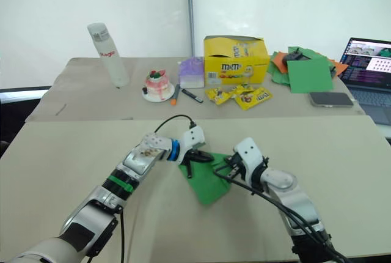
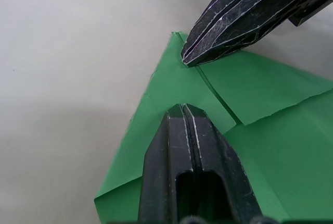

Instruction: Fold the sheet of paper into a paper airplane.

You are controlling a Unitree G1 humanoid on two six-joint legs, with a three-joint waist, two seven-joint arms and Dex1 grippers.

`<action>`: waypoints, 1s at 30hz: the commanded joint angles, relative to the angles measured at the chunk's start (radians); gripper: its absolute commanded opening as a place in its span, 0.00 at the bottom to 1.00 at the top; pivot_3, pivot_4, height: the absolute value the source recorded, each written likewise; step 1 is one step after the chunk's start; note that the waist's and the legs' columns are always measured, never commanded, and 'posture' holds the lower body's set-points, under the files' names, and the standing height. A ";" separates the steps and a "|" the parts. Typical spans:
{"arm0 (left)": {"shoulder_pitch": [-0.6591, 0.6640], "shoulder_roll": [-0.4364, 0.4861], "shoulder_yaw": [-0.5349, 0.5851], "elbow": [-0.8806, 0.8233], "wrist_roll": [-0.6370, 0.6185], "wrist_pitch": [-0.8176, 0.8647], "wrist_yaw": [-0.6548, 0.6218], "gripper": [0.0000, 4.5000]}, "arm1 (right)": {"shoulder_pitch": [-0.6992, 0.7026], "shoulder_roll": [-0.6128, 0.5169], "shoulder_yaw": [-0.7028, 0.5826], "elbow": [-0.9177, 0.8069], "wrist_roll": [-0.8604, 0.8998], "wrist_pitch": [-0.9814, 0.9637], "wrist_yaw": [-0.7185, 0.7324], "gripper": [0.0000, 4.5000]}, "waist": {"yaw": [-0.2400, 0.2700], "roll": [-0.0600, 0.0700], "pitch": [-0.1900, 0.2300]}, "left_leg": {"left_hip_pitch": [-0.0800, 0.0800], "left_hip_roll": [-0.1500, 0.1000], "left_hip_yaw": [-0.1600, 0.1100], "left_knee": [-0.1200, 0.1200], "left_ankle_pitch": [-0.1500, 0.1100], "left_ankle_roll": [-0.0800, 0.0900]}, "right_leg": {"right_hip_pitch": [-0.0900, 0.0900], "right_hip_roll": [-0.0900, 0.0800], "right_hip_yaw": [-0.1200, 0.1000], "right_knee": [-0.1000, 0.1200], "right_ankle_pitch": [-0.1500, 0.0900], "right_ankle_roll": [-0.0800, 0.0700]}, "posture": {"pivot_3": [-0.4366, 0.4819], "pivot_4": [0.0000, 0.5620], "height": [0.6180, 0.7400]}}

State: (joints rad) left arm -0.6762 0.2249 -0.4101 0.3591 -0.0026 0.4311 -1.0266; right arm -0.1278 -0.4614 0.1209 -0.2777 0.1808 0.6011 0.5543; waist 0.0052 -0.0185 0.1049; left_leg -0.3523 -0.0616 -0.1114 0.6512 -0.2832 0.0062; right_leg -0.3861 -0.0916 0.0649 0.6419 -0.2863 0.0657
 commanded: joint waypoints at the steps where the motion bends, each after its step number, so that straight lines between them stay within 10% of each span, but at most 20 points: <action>1: 0.030 0.012 -0.022 0.005 0.016 0.020 0.005 0.00 | -0.044 0.019 -0.033 -0.050 0.025 0.003 -0.015 0.00 | -0.002 0.000 0.000 | 0.000 0.000 0.000 0.000 0.000 0.000 | 0.000 0.000 0.000 0.000 0.000 0.000 | 0.48 0.27 1.00; 30: 0.028 -0.003 0.000 -0.002 0.004 0.048 0.038 0.00 | -0.004 0.014 -0.053 0.031 -0.080 0.039 -0.121 0.00 | 0.003 0.000 -0.003 | 0.000 0.000 0.000 0.000 0.000 0.000 | 0.000 0.000 0.000 0.000 0.000 0.000 | 0.48 0.27 1.00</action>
State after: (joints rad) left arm -0.6616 0.2152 -0.3949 0.3403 -0.0082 0.4598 -0.9940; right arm -0.1381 -0.4482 0.0971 -0.2560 0.1022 0.6147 0.4526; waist 0.0083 -0.0184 0.1019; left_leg -0.3520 -0.0619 -0.1112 0.6511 -0.2831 0.0061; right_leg -0.3861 -0.0919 0.0651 0.6418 -0.2863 0.0657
